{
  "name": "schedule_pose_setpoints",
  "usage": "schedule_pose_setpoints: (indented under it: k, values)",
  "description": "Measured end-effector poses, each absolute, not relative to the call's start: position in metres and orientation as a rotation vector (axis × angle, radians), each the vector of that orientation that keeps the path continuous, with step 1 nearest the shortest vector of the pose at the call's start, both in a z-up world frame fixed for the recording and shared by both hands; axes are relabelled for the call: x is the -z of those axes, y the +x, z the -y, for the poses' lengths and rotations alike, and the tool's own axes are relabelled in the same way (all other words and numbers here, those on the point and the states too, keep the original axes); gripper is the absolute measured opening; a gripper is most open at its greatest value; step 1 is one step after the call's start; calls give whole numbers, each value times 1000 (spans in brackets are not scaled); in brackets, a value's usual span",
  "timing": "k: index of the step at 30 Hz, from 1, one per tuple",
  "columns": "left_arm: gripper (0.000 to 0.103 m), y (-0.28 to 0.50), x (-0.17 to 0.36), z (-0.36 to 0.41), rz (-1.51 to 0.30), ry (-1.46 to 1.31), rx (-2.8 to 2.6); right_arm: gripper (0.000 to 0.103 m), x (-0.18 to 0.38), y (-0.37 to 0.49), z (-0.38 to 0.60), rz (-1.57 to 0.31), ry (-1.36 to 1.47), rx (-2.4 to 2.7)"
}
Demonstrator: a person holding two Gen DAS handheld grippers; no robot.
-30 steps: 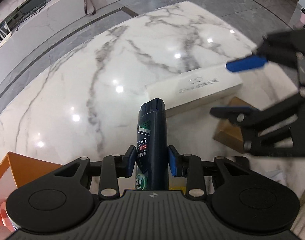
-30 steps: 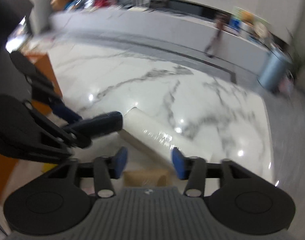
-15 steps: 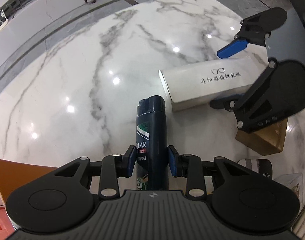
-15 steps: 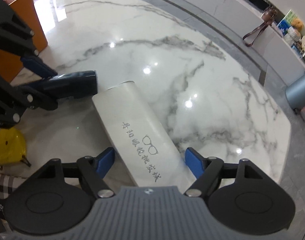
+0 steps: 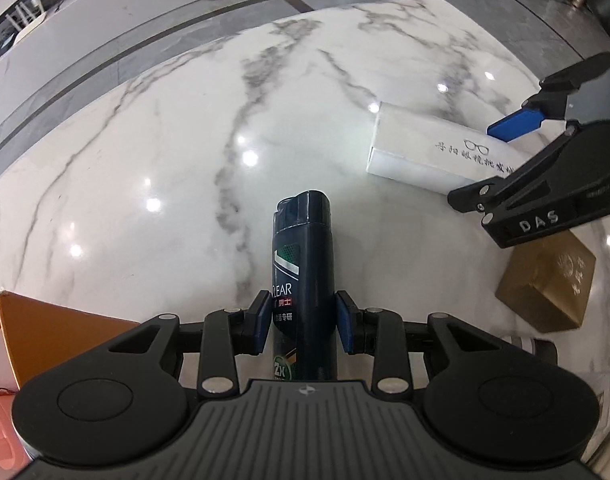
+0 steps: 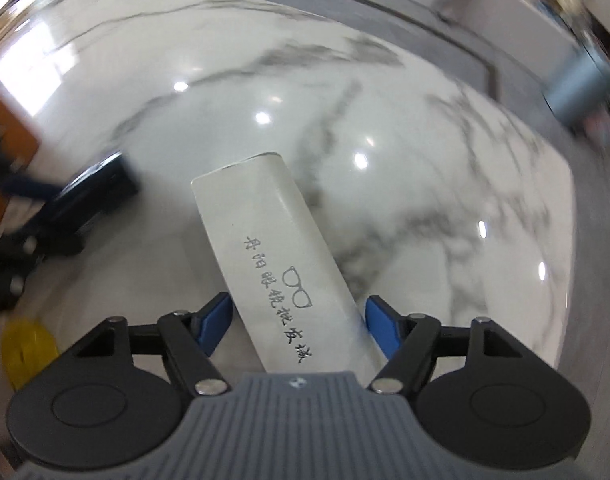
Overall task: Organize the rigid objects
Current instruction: 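Lift the shampoo bottle with the left tool while the right tool grasps the white glasses box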
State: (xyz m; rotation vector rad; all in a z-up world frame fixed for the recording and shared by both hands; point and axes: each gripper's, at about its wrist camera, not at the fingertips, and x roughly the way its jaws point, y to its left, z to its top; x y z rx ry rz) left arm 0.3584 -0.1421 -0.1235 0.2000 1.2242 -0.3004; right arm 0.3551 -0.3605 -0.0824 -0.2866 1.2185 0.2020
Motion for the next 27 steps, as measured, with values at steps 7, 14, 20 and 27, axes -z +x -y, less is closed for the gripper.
schedule_pose_setpoints:
  k: [7,14,20,27]
  values:
    - [38,359,124,143,-1219,212,304,82,87,354,352,-1147,-387,-269]
    - [38,351,122,143,-1181,178,287,67,84,346,355,-1106,-339,-237]
    - [38,333,89,135,-1080,125,307,65,54,333,358,-1014,-341,-191]
    - [38,292,25,117,-953,74,325,63,-6,299,335,-875,-301,-204]
